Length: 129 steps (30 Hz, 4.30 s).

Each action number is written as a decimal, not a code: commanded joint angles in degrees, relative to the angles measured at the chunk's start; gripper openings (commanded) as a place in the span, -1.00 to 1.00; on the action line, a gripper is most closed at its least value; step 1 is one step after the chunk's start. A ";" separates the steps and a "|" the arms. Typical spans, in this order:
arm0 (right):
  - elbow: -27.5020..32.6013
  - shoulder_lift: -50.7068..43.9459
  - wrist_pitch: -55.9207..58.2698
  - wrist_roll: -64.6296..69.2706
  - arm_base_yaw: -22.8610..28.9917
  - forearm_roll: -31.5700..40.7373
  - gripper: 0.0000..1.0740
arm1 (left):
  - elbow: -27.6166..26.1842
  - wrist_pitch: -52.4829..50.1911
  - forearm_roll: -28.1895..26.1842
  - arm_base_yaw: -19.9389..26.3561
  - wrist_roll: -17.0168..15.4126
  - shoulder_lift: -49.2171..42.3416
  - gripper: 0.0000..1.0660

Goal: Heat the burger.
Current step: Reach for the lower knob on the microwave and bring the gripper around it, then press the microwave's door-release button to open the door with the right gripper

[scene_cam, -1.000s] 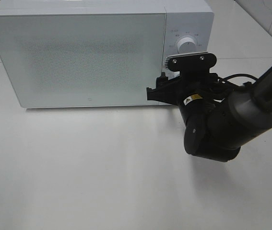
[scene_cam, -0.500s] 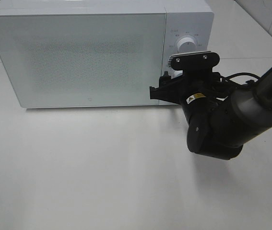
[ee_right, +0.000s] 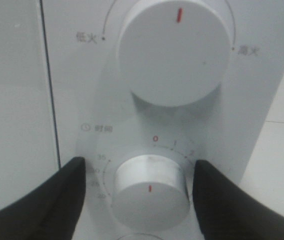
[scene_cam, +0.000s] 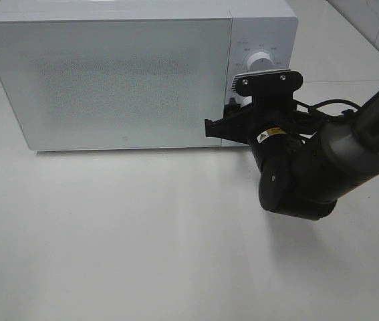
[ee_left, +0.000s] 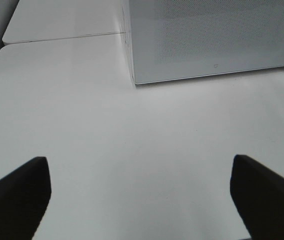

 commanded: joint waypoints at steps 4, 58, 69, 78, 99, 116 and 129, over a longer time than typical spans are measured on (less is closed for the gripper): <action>-0.52 -0.11 0.86 -0.06 -0.46 -0.57 -0.18 | 0.17 -0.17 -0.57 0.11 0.06 -1.38 0.68; -2.06 -0.11 3.27 101.53 -0.46 -11.23 -0.86 | 0.17 -0.17 -0.57 0.11 0.06 -1.38 0.68; -2.06 -0.11 3.21 100.90 -0.46 -11.00 -0.82 | 0.17 -0.17 -0.57 0.11 0.06 -1.38 0.68; -2.06 -0.17 1.15 100.38 -0.46 -11.00 -0.65 | 0.17 -0.17 -0.57 0.11 0.06 -1.38 0.68; 1.66 -0.34 -0.29 96.60 -0.46 -6.82 -0.28 | 0.17 -0.17 -0.57 0.11 0.06 -1.38 0.68; 3.04 -2.35 -1.20 88.75 -0.34 -7.73 0.32 | 0.17 -0.17 -0.57 0.11 0.06 -1.38 0.68; 12.78 -13.64 13.58 71.10 -0.34 -17.02 0.33 | 0.17 -0.17 -0.57 0.11 0.06 -1.38 0.68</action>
